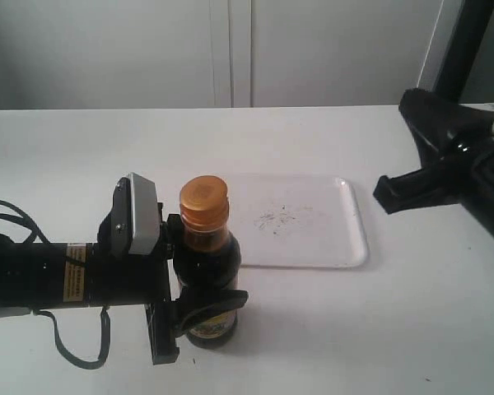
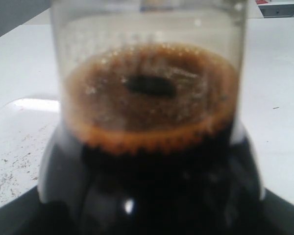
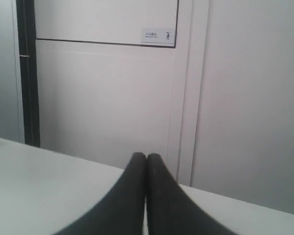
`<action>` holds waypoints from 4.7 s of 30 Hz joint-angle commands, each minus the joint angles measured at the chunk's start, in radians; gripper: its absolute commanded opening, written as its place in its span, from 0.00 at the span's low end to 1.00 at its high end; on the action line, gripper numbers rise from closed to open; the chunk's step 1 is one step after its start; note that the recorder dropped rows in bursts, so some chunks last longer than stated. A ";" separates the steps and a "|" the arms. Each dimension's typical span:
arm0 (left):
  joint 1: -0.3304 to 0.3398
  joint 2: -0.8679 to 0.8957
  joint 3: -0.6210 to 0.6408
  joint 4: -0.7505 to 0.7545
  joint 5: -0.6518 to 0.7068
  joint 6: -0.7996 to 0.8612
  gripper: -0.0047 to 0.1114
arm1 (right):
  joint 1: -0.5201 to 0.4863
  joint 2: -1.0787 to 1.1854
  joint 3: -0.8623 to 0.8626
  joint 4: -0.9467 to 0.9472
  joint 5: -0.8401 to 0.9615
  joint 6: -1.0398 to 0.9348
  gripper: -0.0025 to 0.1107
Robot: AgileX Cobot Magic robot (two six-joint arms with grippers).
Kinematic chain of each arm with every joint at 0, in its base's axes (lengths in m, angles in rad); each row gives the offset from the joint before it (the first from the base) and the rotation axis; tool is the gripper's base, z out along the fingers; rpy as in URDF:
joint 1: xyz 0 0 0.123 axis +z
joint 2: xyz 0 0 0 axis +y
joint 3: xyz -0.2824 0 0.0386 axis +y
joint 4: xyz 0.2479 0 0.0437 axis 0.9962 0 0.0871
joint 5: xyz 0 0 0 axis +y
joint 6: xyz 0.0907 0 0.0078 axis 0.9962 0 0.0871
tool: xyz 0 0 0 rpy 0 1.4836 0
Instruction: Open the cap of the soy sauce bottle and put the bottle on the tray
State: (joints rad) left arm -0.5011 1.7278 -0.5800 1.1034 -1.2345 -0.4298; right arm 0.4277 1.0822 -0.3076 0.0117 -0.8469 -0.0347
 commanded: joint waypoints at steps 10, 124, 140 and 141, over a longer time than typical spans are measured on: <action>-0.002 -0.003 -0.001 0.013 0.013 0.007 0.04 | 0.235 0.242 -0.021 0.345 -0.057 -0.448 0.02; -0.002 -0.003 -0.001 0.006 0.013 0.015 0.04 | 0.287 0.141 -0.566 1.148 0.950 -1.401 0.02; -0.002 -0.003 -0.001 -0.002 0.024 0.013 0.04 | -0.033 0.183 -0.587 0.422 1.443 -0.877 0.02; -0.002 -0.003 -0.001 -0.002 0.024 0.013 0.04 | -0.033 0.189 -0.600 0.376 1.453 -0.826 0.02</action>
State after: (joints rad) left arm -0.4968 1.7278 -0.5800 1.0938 -1.2286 -0.4201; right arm 0.4080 1.2570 -0.8805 0.5368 0.5804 -1.0236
